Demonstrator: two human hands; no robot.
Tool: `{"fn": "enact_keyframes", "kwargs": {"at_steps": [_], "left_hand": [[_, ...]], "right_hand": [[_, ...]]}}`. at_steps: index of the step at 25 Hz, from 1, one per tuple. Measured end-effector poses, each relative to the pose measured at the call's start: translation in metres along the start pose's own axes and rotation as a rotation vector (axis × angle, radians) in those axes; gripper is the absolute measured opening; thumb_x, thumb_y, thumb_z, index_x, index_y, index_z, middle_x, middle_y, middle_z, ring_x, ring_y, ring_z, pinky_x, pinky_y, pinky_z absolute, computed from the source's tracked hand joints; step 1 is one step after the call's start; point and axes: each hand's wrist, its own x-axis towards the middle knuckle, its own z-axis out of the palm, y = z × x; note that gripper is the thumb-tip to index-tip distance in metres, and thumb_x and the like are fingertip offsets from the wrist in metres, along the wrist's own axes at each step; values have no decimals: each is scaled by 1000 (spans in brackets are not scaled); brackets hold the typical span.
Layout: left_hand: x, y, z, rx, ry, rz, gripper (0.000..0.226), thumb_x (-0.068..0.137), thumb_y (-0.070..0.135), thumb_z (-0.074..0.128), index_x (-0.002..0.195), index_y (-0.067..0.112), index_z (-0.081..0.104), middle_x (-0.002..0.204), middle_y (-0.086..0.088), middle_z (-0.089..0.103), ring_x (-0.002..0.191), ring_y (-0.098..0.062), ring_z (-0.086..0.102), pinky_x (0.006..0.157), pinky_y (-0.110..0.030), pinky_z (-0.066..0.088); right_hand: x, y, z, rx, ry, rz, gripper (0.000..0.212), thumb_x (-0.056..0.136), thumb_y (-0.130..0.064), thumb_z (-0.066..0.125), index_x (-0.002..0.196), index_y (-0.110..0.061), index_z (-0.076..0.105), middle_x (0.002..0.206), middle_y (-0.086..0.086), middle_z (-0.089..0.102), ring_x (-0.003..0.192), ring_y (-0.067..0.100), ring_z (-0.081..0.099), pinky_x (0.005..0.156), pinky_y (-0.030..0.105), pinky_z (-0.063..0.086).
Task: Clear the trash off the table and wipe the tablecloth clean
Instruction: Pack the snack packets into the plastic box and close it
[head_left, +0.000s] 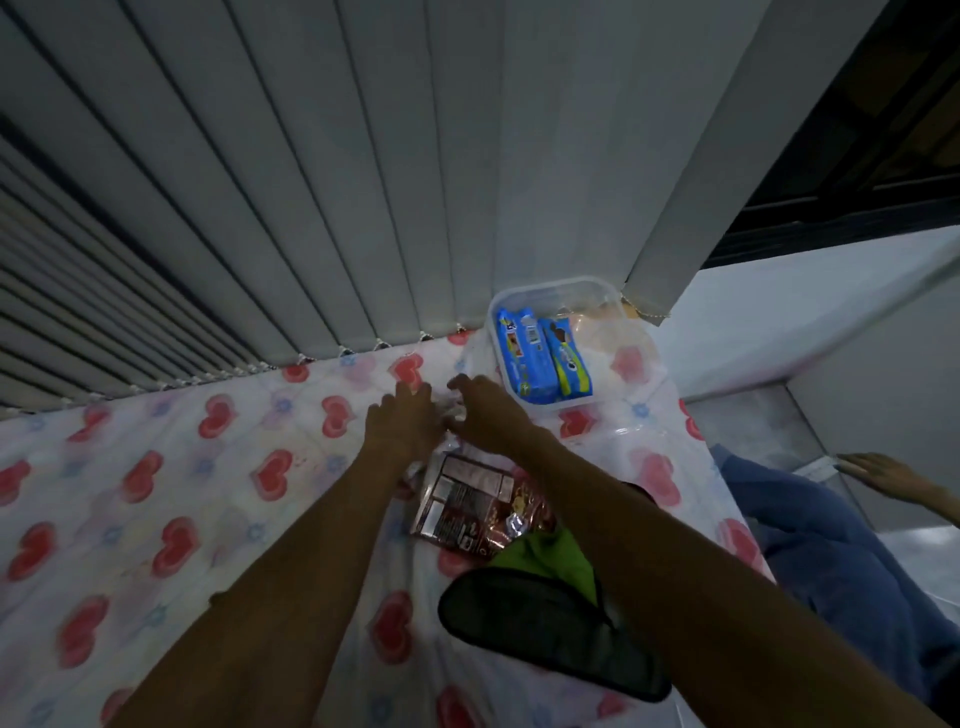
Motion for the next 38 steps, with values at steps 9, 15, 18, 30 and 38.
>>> {"fn": "enact_keyframes", "kwargs": {"at_steps": [9, 15, 18, 30, 38], "left_hand": [[-20, -39, 43, -241, 14, 39, 107, 79, 59, 75, 158, 23, 14, 138, -16, 47, 124, -37, 48, 93, -49, 52], [-15, -33, 16, -115, -9, 54, 79, 76, 62, 74, 133, 16, 44, 113, -9, 69, 100, -31, 69, 81, -39, 58], [-5, -22, -17, -92, 16, 34, 53, 79, 54, 75, 117, 19, 61, 110, -5, 73, 93, -26, 70, 81, -37, 59], [80, 192, -61, -695, 260, -35, 52, 81, 33, 80, 123, 16, 55, 118, -10, 71, 107, -33, 68, 83, -37, 53], [135, 244, -35, -777, 206, -155, 51, 89, 28, 76, 125, 4, 49, 119, -16, 69, 109, -34, 67, 92, -48, 55]], "right_hand": [[3, 9, 50, -146, 89, 82, 46, 95, -36, 62, 137, -27, 46, 119, 12, 62, 109, 33, 60, 87, 46, 55], [-5, -1, 11, -50, 144, 64, 42, 97, -41, 58, 131, -18, 50, 100, 5, 69, 86, 21, 68, 72, 36, 58], [-7, -5, -34, -36, 237, 17, 46, 98, -51, 52, 129, -17, 51, 101, 7, 70, 90, 24, 68, 69, 33, 53], [-16, 153, -131, -213, 378, 291, 56, 95, -59, 52, 126, -12, 48, 94, 7, 67, 70, 21, 62, 57, 30, 47], [7, 172, -121, -633, 46, 214, 23, 96, -24, 62, 76, -14, 60, 58, -1, 54, 43, 11, 46, 50, 25, 39]]}}
